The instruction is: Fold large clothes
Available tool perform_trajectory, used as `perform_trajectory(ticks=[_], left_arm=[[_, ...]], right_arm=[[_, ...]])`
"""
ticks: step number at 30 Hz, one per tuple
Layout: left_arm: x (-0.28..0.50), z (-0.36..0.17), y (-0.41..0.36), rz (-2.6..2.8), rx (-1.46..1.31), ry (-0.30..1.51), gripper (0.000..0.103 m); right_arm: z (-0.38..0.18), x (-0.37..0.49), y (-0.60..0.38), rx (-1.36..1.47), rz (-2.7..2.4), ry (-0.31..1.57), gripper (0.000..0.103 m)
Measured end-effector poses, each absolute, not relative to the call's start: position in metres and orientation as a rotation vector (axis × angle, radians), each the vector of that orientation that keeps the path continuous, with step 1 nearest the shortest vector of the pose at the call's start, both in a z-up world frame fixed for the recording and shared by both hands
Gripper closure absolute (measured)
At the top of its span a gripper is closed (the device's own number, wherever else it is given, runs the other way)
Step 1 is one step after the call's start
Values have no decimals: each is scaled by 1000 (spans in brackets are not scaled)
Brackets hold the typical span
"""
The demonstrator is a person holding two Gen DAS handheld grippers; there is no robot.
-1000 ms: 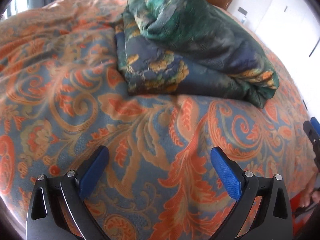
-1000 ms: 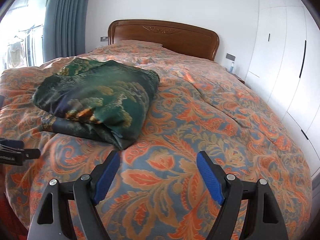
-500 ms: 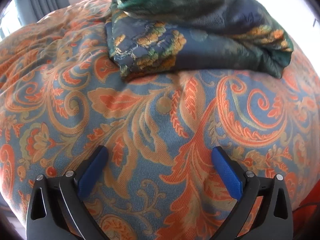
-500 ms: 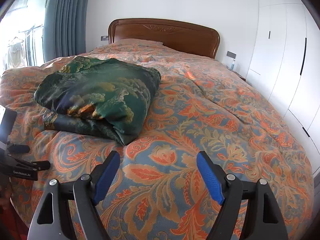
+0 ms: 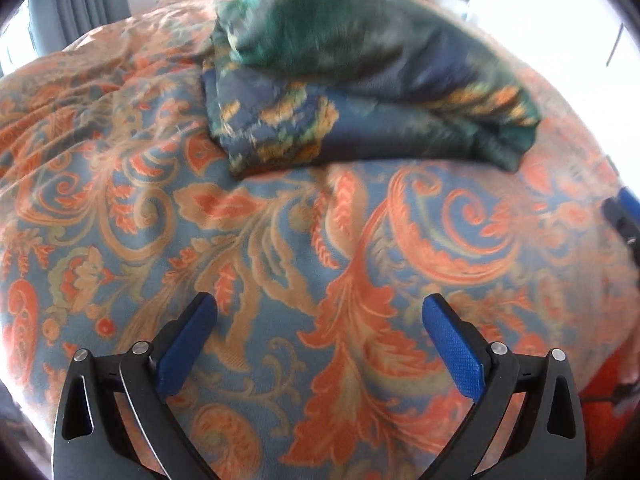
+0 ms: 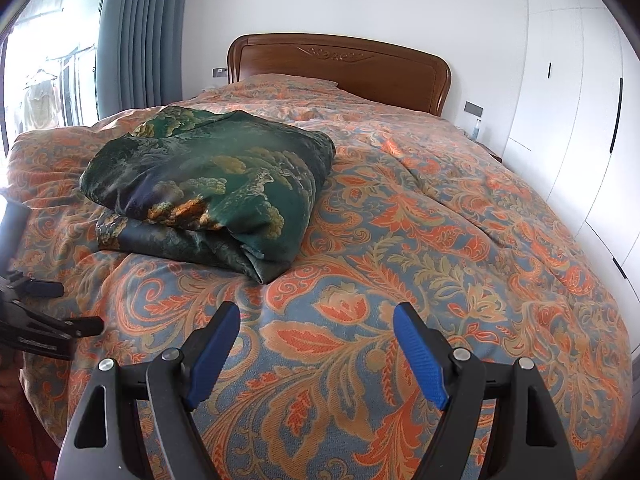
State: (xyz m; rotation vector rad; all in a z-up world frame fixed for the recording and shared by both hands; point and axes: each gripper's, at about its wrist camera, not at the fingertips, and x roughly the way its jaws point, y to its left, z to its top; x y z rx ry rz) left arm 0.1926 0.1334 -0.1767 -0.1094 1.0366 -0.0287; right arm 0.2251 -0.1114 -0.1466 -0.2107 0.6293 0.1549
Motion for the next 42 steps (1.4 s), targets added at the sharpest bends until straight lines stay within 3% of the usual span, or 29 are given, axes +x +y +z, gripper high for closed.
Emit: perform_trajectory(ticks=[9, 13, 18, 24, 30, 34, 42], left_arm=[[190, -124, 201, -60, -338, 915, 1], [215, -97, 250, -117, -542, 869, 1], [268, -77, 258, -199, -582, 849, 1], [330, -106, 271, -203, -684, 926, 2], [330, -136, 296, -215, -876, 906, 3], [338, -145, 292, -204, -852, 954, 14], [360, -161, 300, -171, -896, 972, 21]], right_arm=[[-145, 225, -107, -208, 173, 635, 22], [-142, 221, -106, -209, 184, 616, 22], [-146, 221, -106, -196, 200, 631, 22], [-144, 221, -106, -186, 212, 627, 22], [-145, 221, -111, -174, 220, 637, 22], [-151, 229, -112, -144, 221, 669, 22], [-149, 230, -109, -134, 230, 671, 22]])
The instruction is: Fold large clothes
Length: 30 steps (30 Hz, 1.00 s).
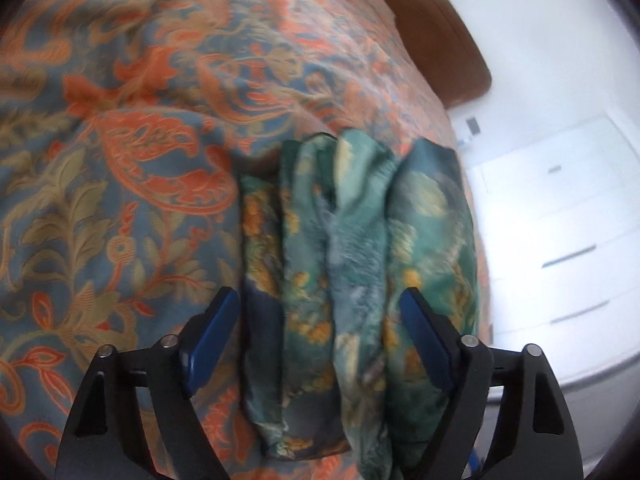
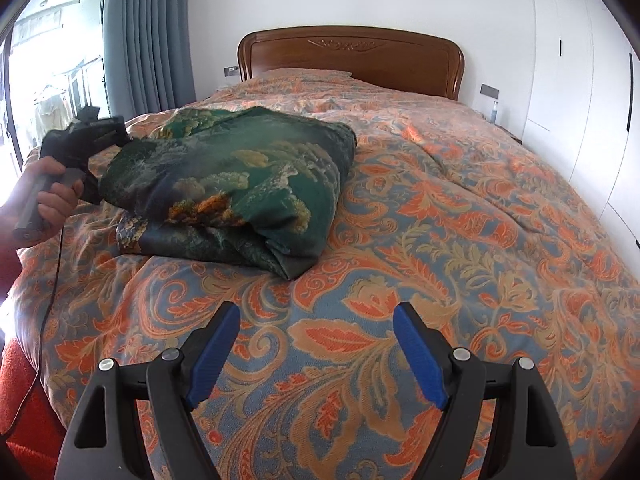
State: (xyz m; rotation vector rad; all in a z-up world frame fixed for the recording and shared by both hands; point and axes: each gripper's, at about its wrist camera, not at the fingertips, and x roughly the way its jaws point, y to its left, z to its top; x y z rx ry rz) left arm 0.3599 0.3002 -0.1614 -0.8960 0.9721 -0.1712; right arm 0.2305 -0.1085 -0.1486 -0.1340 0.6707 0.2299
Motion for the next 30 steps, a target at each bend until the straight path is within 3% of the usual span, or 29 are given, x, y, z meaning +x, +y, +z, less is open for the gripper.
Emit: perform_trajectory(ticks=[13, 18, 23, 26, 27, 28, 30], left_arm=[[390, -177, 270, -221, -779, 1074, 21], [399, -184, 267, -244, -775, 1091, 17], [399, -188, 269, -251, -769, 1094, 18], [399, -186, 265, -240, -740, 1101, 29], [399, -184, 263, -231, -725, 1104, 40], [396, -182, 262, -213, -710, 1106, 53], [392, -174, 257, -166, -683, 1105, 64]], right_arm=[[-147, 257, -132, -42, 208, 709, 22], [-132, 324, -151, 98, 335, 752, 22], [-170, 434, -159, 367, 565, 1008, 22], [-196, 469, -144, 543, 712, 1071, 18], [-201, 476, -140, 579, 708, 1085, 10], [-206, 484, -134, 605, 681, 1092, 9], [-207, 493, -117, 561, 644, 1119, 12]])
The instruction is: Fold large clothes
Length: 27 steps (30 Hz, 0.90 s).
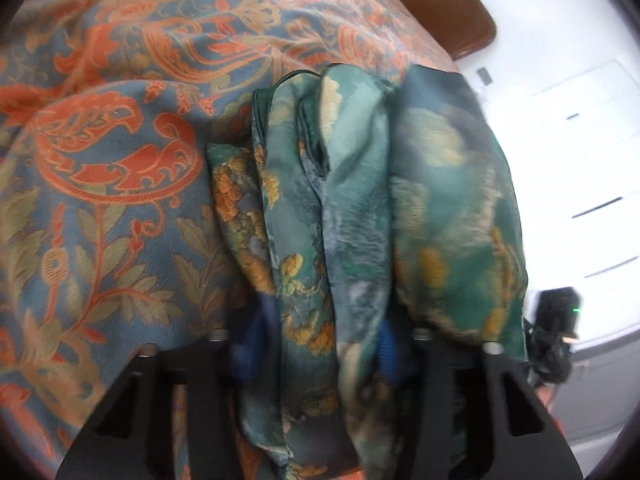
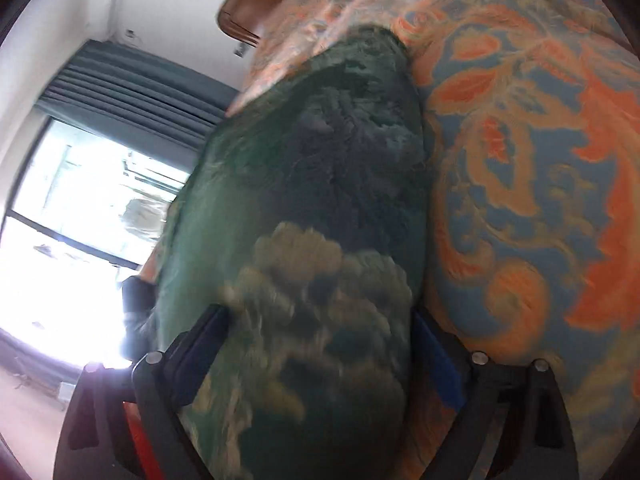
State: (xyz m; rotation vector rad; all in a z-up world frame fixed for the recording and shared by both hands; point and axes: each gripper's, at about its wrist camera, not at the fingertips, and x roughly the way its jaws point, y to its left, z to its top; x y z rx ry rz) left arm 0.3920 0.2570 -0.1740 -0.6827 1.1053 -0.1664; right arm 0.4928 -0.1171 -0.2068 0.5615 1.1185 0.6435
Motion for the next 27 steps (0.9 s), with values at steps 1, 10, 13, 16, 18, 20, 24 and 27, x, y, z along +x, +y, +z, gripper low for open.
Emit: perform_trajectory(ticks=[1, 10, 13, 16, 18, 20, 24, 27], left_arm=[[387, -166, 253, -141, -664, 1095, 69], [363, -83, 217, -191, -570, 941, 73], [379, -62, 212, -215, -566, 904, 73], [411, -40, 201, -222, -527, 852, 73], [424, -33, 194, -224, -497, 832, 73], [449, -31, 187, -225, -482, 824, 73], [485, -49, 171, -231, -449, 840, 72], [510, -92, 166, -207, -445, 904, 60]], right_arm=[[-200, 493, -105, 485, 618, 1121, 16], [-112, 405, -36, -80, 584, 728, 38], [-84, 400, -39, -75, 570, 618, 38], [-63, 418, -47, -66, 554, 562, 38], [-54, 435, -54, -62, 541, 535, 38], [-49, 451, -62, -53, 526, 523, 38], [-50, 493, -78, -24, 488, 513, 38], [-70, 524, -93, 3, 460, 547, 38]])
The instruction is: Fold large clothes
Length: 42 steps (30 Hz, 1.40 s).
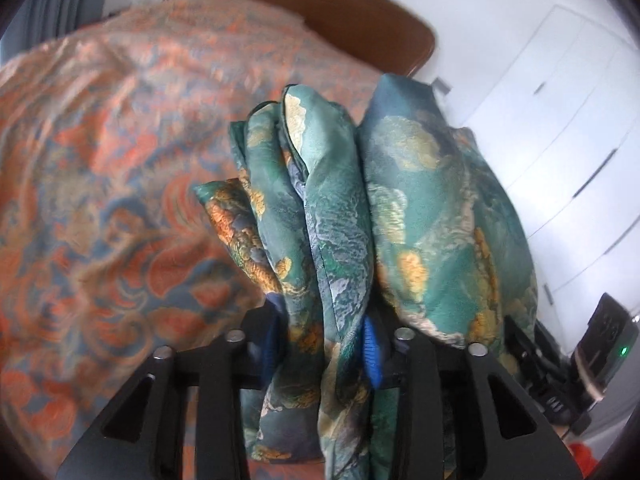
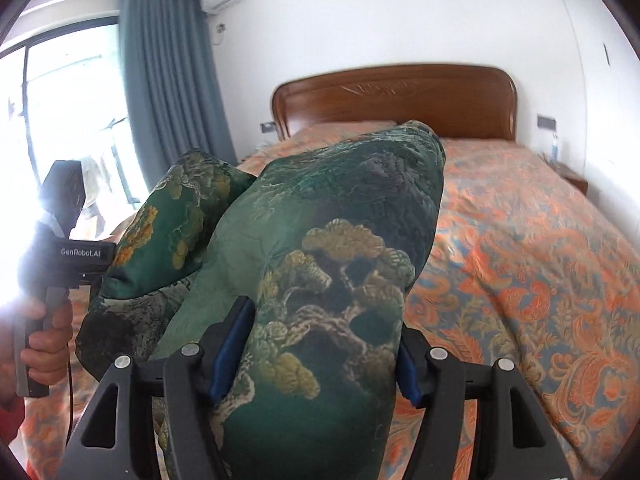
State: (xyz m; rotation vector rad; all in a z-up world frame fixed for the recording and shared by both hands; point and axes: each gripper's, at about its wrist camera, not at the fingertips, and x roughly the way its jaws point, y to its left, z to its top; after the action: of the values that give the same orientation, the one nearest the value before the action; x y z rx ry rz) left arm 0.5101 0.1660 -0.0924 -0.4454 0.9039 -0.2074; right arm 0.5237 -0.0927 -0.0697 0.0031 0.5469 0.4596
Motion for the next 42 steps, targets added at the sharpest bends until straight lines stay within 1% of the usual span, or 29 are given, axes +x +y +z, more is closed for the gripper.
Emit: perform_trajectory(ticks=[1, 3, 4, 5, 6, 7, 8, 10, 11, 13, 15, 18, 21, 26, 32, 35, 38, 42], left_arm=[[514, -110, 167, -176, -454, 940, 54], [511, -140, 176, -131, -478, 977, 52], [503, -143, 182, -158, -515, 960, 44], [488, -139, 190, -184, -555, 919, 41], [474, -131, 195, -185, -554, 883, 34], [454, -118, 197, -179, -523, 832, 28], [437, -105, 196, -168, -482, 790, 24], [394, -76, 189, -105, -371, 696, 5], [375, -63, 182, -59, -316, 654, 2], [334, -43, 166, 34, -211, 564, 1], [304, -26, 149, 99, -143, 505, 1], [258, -12, 126, 166, -74, 421, 0], [232, -6, 109, 210, -35, 389, 0], [220, -2, 88, 266, -1, 403, 0], [196, -7, 65, 283, 10, 405, 0], [191, -18, 65, 288, -37, 491, 0], [183, -29, 61, 271, -42, 557, 0], [166, -37, 57, 231, -38, 642, 0]], right_arm=[[-83, 537, -98, 23, 448, 587, 38], [-117, 563, -108, 73, 425, 726, 32], [-138, 575, -116, 109, 384, 822, 30], [-151, 580, -129, 168, 351, 867, 27], [-153, 577, -140, 222, 353, 863, 22], [-151, 571, -150, 264, 361, 840, 19], [-143, 561, -159, 277, 351, 806, 16], [-127, 542, -166, 255, 321, 758, 16], [-115, 526, -169, 238, 317, 720, 16], [-96, 495, -168, 180, 302, 660, 13], [-79, 463, -163, 85, 257, 596, 5], [-58, 407, -155, -60, 206, 477, 2], [-45, 369, -156, -88, 209, 443, 1], [-39, 319, -158, -64, 158, 440, 1], [-40, 283, -164, -35, 108, 421, 1], [-43, 269, -162, -47, 98, 419, 1], [-45, 250, -158, -68, 66, 387, 1], [-52, 230, -151, -103, -1, 391, 1]])
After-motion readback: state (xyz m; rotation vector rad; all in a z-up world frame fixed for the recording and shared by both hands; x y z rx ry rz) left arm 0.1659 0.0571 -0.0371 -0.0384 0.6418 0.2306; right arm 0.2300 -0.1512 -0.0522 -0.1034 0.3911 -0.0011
